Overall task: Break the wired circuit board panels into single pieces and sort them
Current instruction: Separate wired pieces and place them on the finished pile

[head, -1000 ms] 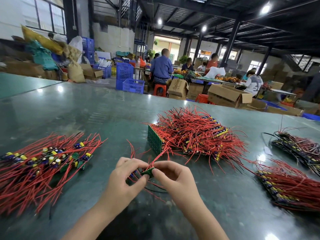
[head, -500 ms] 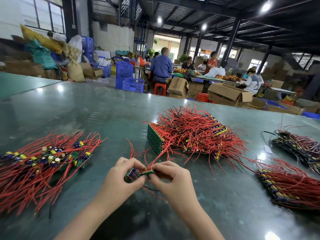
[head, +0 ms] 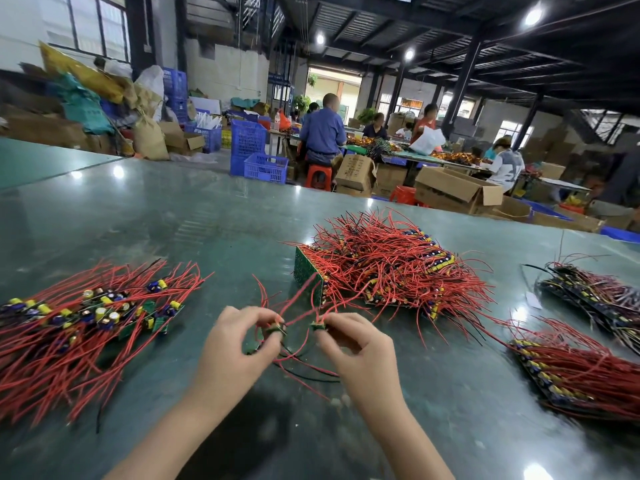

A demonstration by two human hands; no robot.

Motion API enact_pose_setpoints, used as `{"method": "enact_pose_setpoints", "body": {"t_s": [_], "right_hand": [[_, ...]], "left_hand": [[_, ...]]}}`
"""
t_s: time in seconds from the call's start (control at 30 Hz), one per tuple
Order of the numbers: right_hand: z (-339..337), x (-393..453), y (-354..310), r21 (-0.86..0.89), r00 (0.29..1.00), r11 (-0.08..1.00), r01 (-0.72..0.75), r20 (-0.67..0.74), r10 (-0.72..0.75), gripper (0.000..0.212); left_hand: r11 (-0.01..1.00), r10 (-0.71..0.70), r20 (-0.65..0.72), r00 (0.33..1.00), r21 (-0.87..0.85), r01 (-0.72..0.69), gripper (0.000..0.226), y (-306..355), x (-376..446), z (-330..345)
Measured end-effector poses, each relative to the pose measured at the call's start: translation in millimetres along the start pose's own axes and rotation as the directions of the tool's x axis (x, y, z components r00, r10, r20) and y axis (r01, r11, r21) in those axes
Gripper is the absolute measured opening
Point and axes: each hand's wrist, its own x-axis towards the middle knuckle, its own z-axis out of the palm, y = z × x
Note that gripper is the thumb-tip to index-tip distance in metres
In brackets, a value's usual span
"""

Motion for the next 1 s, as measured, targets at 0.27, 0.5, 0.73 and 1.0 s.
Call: {"method": "enact_pose_setpoints", "body": {"t_s": [0.27,0.5,0.73,1.0], "right_hand": [[3,-3,-12,0.412,0.955,0.861,-0.298,0.124,0.271,0.02],[4,-7,-22,0.422,0.965,0.879,-0.221,0.222,0.137,0.02],[6,-7,-18,0.25,0.982,0.964,-0.094,0.182,0.049,0.024],[7,-8,-14,0.269,0.979,0.951,-0.15,0.177,0.104,0.023]], "left_hand": [[0.972,0.149,-0.042,0.988,0.19,-0.138,0.041,3,-4,3],[0.955,0.204,-0.048,0.978,-0.209,-0.21,0.025,6,-8,11],[0.94,0.317,0.031,0.948,-0.142,-0.31,0.038,5,-11,11],[0.948,0.308,0.055,0.95,-0.096,-0.302,0.061,8,-11,8]]}}
